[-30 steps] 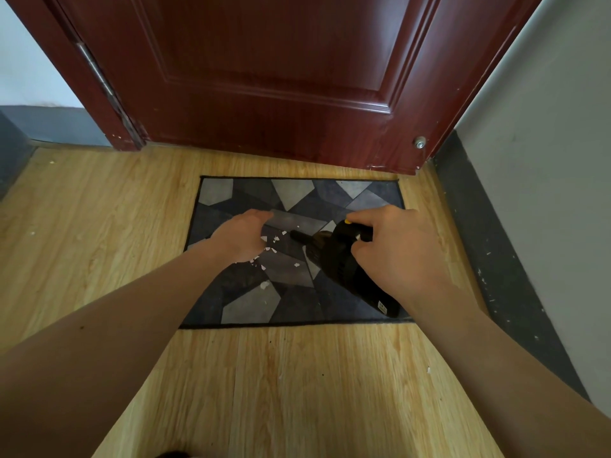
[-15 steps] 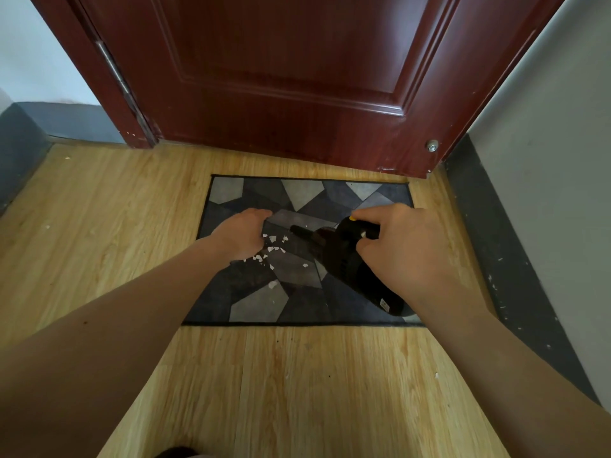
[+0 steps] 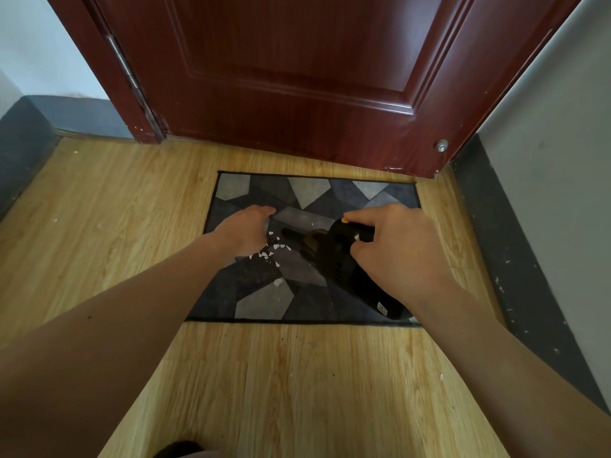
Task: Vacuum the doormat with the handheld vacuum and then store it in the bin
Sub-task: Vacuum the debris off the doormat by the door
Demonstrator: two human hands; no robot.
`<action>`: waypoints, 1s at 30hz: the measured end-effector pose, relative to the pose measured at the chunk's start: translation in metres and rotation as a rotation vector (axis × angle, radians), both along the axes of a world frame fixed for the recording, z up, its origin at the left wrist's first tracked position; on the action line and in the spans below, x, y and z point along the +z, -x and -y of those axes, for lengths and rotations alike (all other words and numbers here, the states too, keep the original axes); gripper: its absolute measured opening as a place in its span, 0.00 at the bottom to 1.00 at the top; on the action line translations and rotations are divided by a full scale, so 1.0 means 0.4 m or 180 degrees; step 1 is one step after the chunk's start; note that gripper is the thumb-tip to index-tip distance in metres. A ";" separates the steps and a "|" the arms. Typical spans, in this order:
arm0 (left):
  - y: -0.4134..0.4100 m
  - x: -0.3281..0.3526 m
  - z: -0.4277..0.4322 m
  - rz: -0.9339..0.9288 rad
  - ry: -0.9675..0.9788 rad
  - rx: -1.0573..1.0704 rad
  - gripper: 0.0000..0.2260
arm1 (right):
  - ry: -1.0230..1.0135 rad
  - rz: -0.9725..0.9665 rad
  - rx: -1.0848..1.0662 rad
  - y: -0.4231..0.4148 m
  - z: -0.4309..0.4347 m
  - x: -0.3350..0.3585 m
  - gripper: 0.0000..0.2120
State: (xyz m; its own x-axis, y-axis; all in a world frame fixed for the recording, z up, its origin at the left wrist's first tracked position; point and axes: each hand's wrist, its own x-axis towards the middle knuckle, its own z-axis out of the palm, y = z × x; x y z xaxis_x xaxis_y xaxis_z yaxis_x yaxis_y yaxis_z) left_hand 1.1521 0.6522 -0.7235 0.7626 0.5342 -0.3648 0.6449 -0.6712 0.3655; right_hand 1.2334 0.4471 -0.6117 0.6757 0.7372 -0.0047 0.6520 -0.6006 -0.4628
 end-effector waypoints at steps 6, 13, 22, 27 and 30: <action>0.005 0.002 0.002 0.0011 -0.0011 0.0030 0.28 | -0.0046 -0.0068 0.0129 0.019 -0.021 0.000 0.14; 0.016 -0.004 -0.011 -0.0068 0.0003 0.0064 0.28 | 0.0016 -0.0064 0.0158 0.023 -0.036 -0.005 0.13; 0.011 -0.015 -0.014 -0.0059 0.0028 0.0018 0.29 | 0.0066 0.0006 0.0062 0.001 -0.018 -0.010 0.14; -0.001 -0.012 -0.008 0.0002 0.0067 -0.0068 0.23 | 0.0075 0.0104 -0.0010 -0.013 -0.007 -0.015 0.15; -0.004 -0.017 -0.009 0.0015 0.0067 -0.0107 0.23 | 0.0074 0.0196 -0.0076 -0.028 0.000 -0.024 0.15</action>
